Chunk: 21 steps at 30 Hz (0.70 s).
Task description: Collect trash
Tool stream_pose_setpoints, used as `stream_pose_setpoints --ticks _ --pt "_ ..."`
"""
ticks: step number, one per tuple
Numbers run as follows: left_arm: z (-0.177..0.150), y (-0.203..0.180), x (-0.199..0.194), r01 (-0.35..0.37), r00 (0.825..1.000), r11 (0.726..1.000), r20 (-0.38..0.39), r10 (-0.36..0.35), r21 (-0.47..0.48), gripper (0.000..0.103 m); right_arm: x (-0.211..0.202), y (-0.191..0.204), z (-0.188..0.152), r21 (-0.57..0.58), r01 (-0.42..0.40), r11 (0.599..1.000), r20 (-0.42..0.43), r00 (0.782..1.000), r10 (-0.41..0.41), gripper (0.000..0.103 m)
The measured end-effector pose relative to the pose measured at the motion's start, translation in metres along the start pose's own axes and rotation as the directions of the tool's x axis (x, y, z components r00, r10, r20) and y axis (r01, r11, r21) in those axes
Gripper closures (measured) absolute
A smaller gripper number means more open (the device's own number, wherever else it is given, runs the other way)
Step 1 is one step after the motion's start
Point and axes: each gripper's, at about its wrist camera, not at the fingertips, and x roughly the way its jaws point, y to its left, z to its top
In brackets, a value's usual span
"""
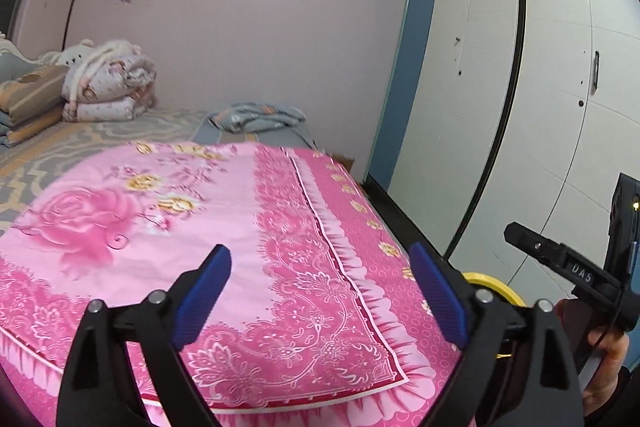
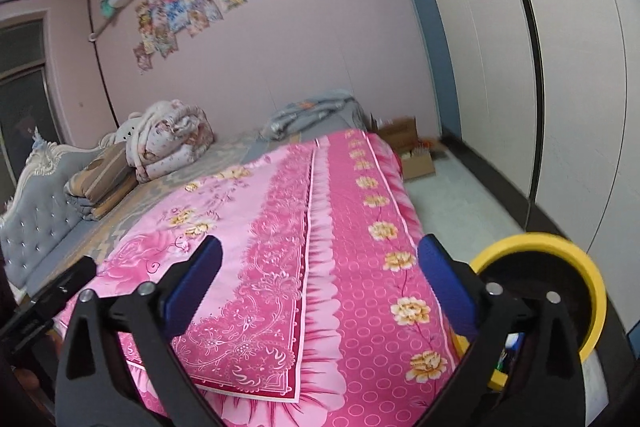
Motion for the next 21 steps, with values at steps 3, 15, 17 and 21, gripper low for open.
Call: stream_pose_setpoints --ticks 3,15,17,21 --pt "-0.003 -0.002 -0.022 -0.027 0.998 1.000 0.049 0.027 0.010 0.008 -0.015 0.007 -0.004 -0.023 -0.011 1.000 0.040 0.999 0.012 0.008" --pt "-0.022 -0.023 -0.067 -0.090 0.981 0.995 0.178 0.079 0.053 0.008 -0.054 0.008 -0.033 -0.040 0.062 0.997 0.111 0.992 -0.057 0.008" --pt "-0.023 -0.025 -0.071 -0.086 0.978 0.995 0.194 0.074 0.054 0.008 -0.055 0.008 -0.036 -0.038 0.074 0.997 0.109 0.992 -0.069 0.008" --pt "-0.024 -0.020 -0.070 -0.070 0.980 0.997 0.191 0.064 0.027 0.008 -0.054 0.007 -0.038 -0.036 0.093 0.995 0.111 0.990 -0.088 0.008"
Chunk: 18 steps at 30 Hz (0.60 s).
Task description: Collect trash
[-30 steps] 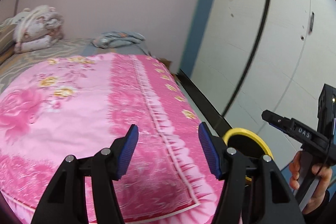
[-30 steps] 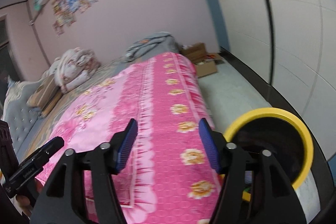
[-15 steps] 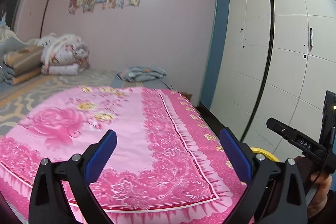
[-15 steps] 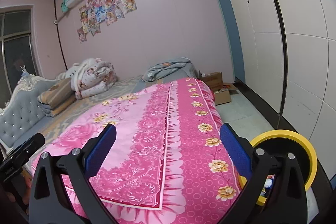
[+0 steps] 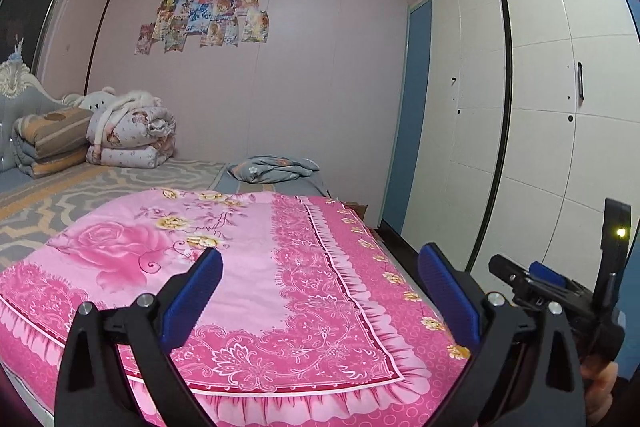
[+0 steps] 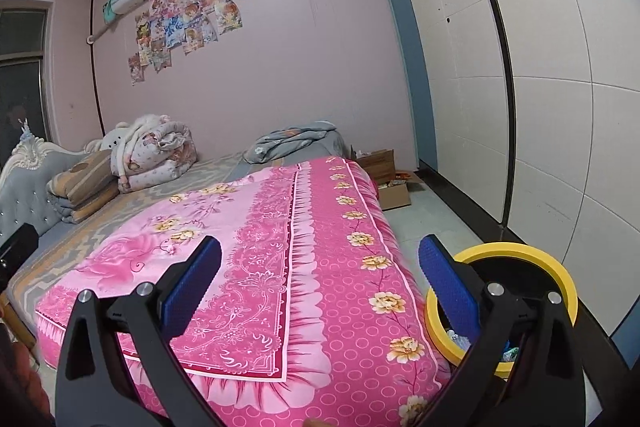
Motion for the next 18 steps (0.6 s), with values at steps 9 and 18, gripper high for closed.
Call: stream_pose_setpoints --ticks 9,18 --pt "-0.002 0.010 0.000 -0.010 1.000 0.999 0.002 0.010 -0.034 0.008 0.001 0.003 -0.001 -0.016 0.016 1.000 0.021 1.000 -0.016 0.008" --pt "-0.003 0.009 0.002 -0.005 1.000 0.999 0.000 0.005 -0.033 0.008 0.009 -0.001 -0.003 -0.006 0.020 1.000 -0.009 1.000 -0.020 0.008"
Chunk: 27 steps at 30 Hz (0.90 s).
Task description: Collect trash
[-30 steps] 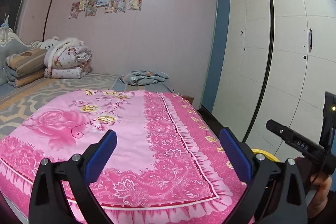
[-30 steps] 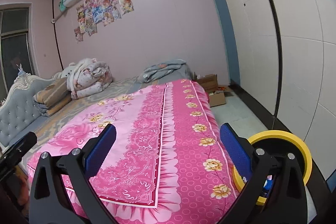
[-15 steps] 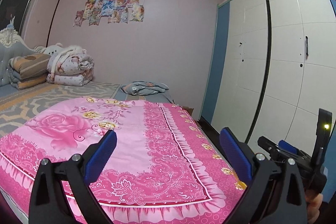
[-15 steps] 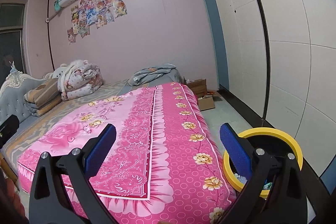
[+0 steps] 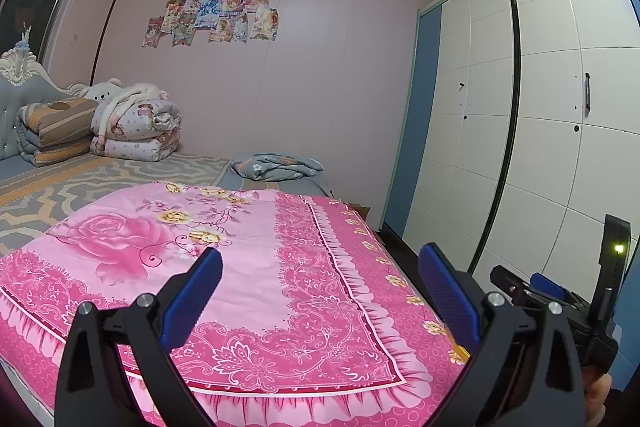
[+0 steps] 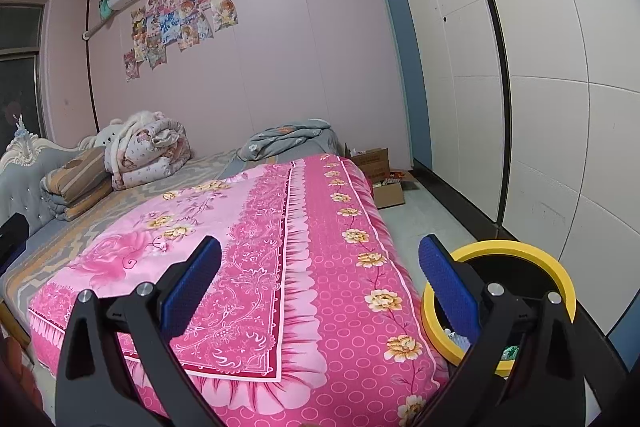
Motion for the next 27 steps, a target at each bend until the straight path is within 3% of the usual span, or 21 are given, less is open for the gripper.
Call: stream_pose_setpoints --ticks 27 --pt "-0.0060 -0.0004 0.0023 0.012 1.000 1.000 -0.022 -0.012 0.001 0.008 0.0100 0.0025 -0.0095 0.014 0.012 1.000 -0.028 1.000 -0.012 0.008"
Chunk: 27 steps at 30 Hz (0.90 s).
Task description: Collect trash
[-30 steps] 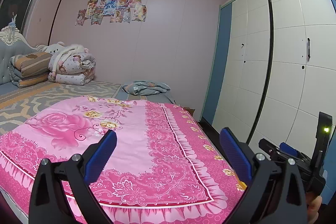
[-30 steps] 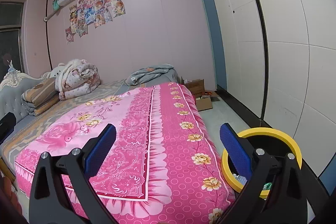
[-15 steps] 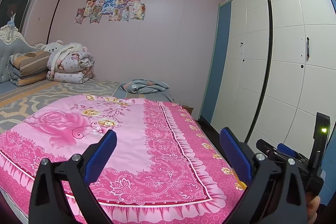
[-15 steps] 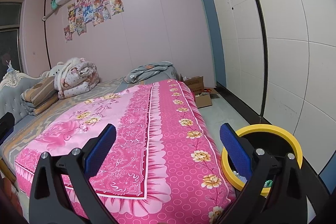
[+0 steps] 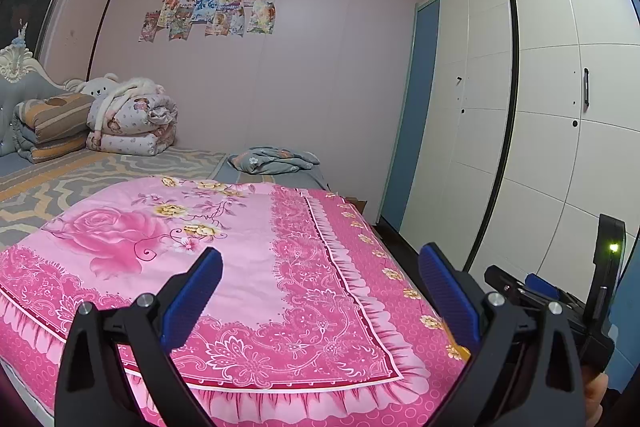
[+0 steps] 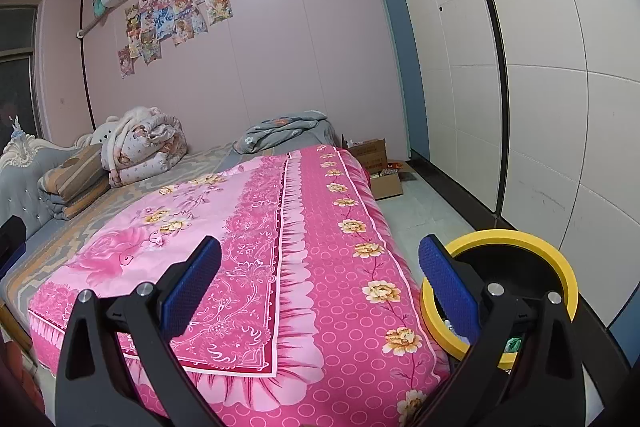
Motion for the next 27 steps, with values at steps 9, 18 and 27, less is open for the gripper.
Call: stream_pose_setpoints --ticks 9,18,27 --pt "-0.001 -0.001 0.003 0.005 1.000 1.000 -0.009 -0.005 0.002 0.008 0.003 0.000 -0.002 0.004 0.001 1.000 -0.006 1.000 -0.001 0.008" --pt "-0.001 -0.001 0.005 0.008 1.000 1.000 -0.018 -0.008 0.005 0.008 0.009 0.001 -0.009 0.015 0.003 1.000 -0.019 1.000 -0.003 0.008" --pt "-0.003 -0.001 0.008 0.014 1.000 1.000 -0.025 -0.014 0.009 0.008 0.010 0.002 -0.011 0.023 0.004 1.000 -0.027 1.000 -0.003 0.008"
